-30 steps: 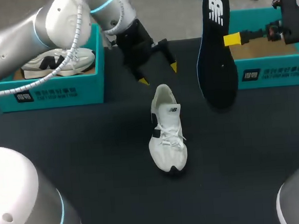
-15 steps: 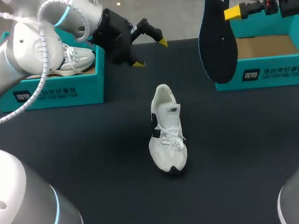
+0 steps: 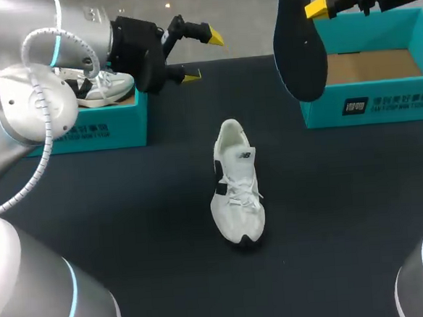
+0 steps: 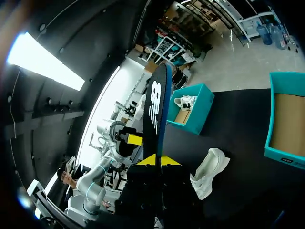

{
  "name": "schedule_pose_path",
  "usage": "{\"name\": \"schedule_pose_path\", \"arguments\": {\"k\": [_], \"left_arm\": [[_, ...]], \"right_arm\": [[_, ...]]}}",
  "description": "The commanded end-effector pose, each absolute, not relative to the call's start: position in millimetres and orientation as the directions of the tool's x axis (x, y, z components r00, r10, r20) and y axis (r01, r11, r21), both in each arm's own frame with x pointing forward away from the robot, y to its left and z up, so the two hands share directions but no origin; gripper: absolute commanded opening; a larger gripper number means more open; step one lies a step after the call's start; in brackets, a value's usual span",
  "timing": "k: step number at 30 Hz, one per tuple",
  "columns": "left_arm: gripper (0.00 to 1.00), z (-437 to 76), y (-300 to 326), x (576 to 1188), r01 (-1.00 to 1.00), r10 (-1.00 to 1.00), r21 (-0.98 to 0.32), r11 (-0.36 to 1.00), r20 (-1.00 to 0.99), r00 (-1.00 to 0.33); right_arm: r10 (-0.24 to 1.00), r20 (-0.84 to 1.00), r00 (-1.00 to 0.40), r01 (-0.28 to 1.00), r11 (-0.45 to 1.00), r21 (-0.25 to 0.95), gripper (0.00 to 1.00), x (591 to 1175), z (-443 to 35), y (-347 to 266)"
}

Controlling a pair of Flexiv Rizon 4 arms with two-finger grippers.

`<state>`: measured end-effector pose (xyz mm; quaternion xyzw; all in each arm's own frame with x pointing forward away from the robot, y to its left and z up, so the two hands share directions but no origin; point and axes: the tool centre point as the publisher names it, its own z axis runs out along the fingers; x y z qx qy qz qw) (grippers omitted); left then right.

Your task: Take the shoe out of the shoebox, open the shoe tongue, remove and reinsert the insole, then place the shoe into the shoebox

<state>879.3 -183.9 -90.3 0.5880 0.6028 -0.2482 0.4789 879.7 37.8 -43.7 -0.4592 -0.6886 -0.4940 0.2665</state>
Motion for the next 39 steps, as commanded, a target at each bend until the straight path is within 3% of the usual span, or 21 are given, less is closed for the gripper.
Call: {"name": "schedule_pose_path", "arguments": {"k": [1, 9, 21, 39], "left_arm": [[1.0, -87, -189, 876, 0.932, 0.343, 0.307, 0.19, -0.911, 0.23], [1.0, -73, -209, 887, 0.911, 0.288, 0.367, 0.188, -0.907, 0.306], [1.0, -64, -216, 894, 0.924, 0.118, 0.33, 0.195, -0.943, 0.312], [1.0, -77, -231, 905, 0.964, -0.033, 0.181, 0.195, -0.981, 0.191]], "right_arm": [[0.362, 0.862, -0.354, 0.935, 0.175, 0.31, 0.0, 900, -51, 44], [0.416, 0.874, -0.251, 0.965, 0.182, 0.19, 0.0, 919, -59, 52], [0.471, 0.865, -0.17, 0.982, 0.151, 0.11, 0.0, 940, -67, 74], [0.476, 0.867, -0.147, 0.989, 0.056, 0.137, 0.0, 957, -67, 114]]}}
